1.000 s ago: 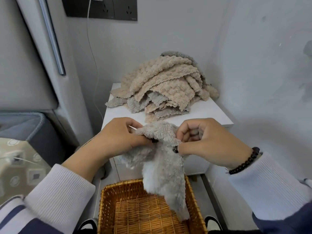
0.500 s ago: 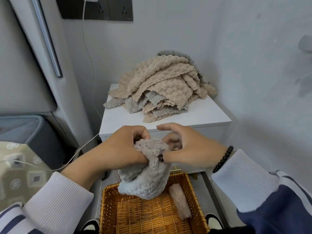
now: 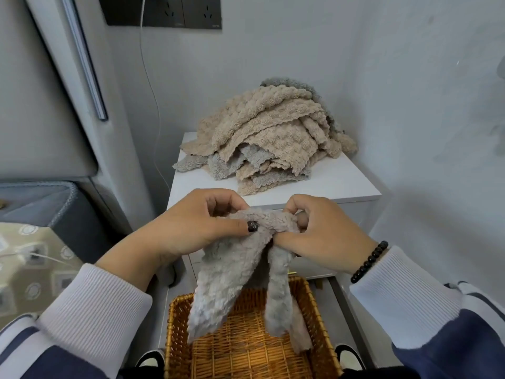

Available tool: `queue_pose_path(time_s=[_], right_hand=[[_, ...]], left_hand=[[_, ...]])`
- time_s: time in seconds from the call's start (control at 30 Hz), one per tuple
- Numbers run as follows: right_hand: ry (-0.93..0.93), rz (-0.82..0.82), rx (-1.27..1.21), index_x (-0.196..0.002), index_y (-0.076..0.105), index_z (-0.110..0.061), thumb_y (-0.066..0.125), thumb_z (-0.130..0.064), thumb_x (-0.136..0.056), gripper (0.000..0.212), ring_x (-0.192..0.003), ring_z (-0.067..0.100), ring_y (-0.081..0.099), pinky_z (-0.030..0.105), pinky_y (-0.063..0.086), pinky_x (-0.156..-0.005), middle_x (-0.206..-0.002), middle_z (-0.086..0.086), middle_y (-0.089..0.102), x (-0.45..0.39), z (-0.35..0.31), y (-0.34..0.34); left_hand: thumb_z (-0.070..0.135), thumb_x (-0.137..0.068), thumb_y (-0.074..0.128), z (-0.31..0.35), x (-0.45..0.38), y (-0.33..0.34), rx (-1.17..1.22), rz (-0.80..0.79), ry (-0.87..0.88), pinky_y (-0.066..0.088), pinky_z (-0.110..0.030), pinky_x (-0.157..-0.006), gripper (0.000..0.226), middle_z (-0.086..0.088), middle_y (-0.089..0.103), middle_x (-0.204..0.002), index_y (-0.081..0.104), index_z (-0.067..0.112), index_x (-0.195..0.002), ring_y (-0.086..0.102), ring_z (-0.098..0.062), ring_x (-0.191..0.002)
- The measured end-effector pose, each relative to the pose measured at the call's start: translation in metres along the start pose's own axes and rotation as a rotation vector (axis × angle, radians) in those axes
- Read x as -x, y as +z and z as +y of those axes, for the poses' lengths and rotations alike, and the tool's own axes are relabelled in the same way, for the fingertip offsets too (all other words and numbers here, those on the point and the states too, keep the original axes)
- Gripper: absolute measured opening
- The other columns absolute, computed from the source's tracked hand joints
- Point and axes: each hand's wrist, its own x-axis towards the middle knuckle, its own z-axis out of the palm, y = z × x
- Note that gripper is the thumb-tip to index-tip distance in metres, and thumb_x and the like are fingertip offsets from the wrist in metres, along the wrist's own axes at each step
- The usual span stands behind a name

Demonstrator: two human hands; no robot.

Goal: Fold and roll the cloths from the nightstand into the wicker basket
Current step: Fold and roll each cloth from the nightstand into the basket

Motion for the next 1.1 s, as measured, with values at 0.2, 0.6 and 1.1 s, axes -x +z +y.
queue_pose_path(time_s=[0.2, 0.6, 1.1], right_hand=[[-0.056, -0.033, 0.119, -0.073, 0.056, -0.018, 0.081, -0.040, -0.067, 0.034, -0.061, 0.010, 0.051, 0.034, 0.047, -0.063, -0.075, 0.003, 0.063, 0.008, 0.008, -0.006], [-0.151, 0.260, -0.026, -0.058, 0.044, -0.012, 0.083, -0.024, -0.070, 0.042, -0.047, 0.004, 0.033, 0.013, 0.026, -0.047, -0.051, -0.008, 0.039, 0.012, 0.022, -0.037], [0.164, 0.108, 0.076, -0.076, 0.071, -0.011, 0.081, -0.031, -0.072, 0.022, -0.044, 0.002, 0.046, 0.009, 0.033, -0.047, -0.045, -0.018, 0.054, 0.009, 0.040, -0.077]], left_hand=[[0.004, -0.080, 0.072, -0.002, -0.006, 0.006, 0.058, 0.137, 0.029, 0.048, -0.018, -0.056, 0.007, -0.004, 0.067, -0.068, 0.068, 0.010, -0.080, 0.060, -0.010, -0.060], [0.039, -0.065, 0.076, 0.002, -0.016, 0.018, -0.004, 0.478, 0.167, 0.034, -0.013, -0.039, 0.031, 0.014, 0.053, -0.048, 0.065, 0.012, -0.074, 0.039, -0.002, -0.038], [0.028, -0.065, 0.077, -0.010, 0.008, -0.027, 0.116, 0.488, 0.198, 0.053, -0.021, -0.070, 0.019, -0.002, 0.076, -0.084, 0.077, 0.016, -0.081, 0.063, -0.019, -0.077]])
